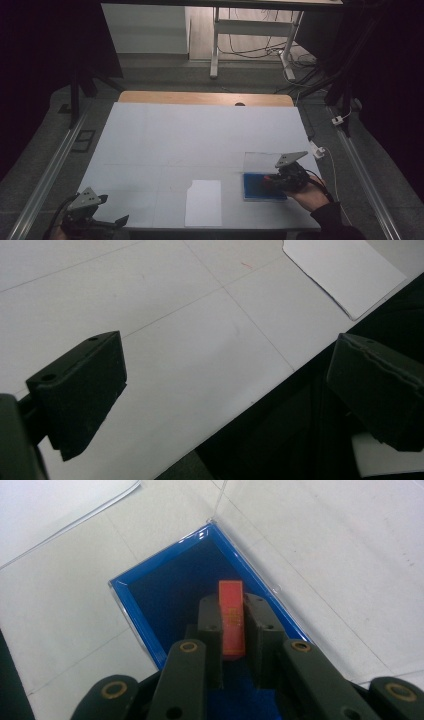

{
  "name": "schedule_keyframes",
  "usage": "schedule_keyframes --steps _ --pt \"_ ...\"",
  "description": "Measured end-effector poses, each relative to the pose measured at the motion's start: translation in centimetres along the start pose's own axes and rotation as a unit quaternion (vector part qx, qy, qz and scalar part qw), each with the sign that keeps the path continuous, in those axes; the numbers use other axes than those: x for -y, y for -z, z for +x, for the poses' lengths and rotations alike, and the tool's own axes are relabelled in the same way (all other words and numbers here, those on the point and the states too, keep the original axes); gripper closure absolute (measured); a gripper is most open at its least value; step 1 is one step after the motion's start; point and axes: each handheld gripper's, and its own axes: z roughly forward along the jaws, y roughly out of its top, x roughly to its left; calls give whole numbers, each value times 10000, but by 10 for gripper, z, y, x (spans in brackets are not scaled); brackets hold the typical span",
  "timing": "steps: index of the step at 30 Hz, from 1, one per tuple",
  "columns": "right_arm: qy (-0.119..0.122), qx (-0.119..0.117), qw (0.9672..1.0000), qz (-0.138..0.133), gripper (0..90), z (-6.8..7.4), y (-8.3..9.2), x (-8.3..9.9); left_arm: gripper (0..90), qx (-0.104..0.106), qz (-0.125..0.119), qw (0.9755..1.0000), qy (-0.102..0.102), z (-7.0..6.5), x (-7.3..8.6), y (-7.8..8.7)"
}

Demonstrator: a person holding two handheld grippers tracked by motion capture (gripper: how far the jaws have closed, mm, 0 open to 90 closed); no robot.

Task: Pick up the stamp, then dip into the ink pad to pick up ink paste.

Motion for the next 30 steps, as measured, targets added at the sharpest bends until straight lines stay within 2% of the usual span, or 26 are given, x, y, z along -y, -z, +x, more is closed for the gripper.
schedule_keyframes --steps 5,8,12,18,26,30 --pt "-40 82 9999 -104 797 4 5 -3 27 0 1 10000 4 0 0 0" --pt "-59 143 9997 -190 798 11 8 -8 27 8 -1 10000 15 0 0 0" --pt "-252 229 9991 -235 798 18 9 -11 28 4 -2 10000 8 0 0 0" --pt "-501 263 9981 -228 798 19 10 -9 28 8 -2 10000 11 0 0 0" --pt "-424 323 9981 -303 798 17 14 -4 28 2 29 10000 -3 0 -1 -1" --pt "-472 295 9979 -328 798 18 11 -5 29 20 8 10000 8 0 -1 -1"
